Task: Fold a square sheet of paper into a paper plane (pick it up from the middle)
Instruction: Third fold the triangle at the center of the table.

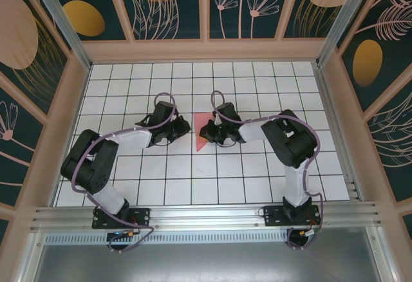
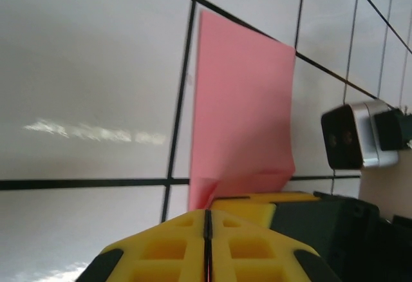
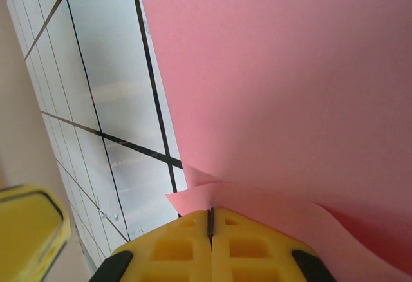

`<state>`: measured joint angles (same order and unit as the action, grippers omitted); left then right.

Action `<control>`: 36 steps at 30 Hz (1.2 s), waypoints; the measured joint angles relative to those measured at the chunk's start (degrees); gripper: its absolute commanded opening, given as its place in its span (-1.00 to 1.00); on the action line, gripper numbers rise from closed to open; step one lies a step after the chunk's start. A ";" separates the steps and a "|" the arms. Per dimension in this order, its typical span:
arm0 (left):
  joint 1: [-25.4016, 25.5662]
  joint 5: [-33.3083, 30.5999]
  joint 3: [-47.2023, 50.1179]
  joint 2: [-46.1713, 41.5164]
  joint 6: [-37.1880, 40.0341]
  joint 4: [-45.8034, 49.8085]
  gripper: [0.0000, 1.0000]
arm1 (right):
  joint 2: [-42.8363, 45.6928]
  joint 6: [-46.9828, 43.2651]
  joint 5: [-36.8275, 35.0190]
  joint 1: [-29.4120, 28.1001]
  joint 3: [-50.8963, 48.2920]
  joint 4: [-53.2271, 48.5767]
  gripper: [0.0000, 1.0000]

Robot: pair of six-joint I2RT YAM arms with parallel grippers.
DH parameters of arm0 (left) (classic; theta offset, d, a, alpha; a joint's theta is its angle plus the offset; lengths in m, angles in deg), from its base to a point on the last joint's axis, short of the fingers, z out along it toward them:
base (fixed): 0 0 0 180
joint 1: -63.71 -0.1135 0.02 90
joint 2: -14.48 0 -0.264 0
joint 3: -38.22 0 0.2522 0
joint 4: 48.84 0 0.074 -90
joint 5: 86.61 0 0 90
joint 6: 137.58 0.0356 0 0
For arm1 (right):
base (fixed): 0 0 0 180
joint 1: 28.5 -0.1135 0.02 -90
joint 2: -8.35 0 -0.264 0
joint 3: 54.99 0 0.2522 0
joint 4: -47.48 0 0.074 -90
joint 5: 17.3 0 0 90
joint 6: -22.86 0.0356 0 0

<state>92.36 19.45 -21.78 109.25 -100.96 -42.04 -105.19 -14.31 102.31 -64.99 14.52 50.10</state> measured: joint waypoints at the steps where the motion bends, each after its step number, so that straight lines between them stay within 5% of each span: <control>1: 0.66 0.48 0.20 0.00 -0.28 -0.44 -0.89 | 0.00 -0.02 0.00 0.02 0.00 -0.04 -0.99; 14: 5.97 6.08 4.37 0.85 -3.37 -6.38 -0.97 | -0.02 -0.02 -0.02 0.02 0.13 -0.28 -1.00; 36: 8.04 5.73 6.19 4.52 -4.57 -7.28 -0.95 | -0.28 -0.04 0.07 0.02 1.07 -1.92 -1.00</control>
<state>100.40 25.17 -15.59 113.77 -105.53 -49.32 -105.47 -14.35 102.37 -64.97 15.59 48.18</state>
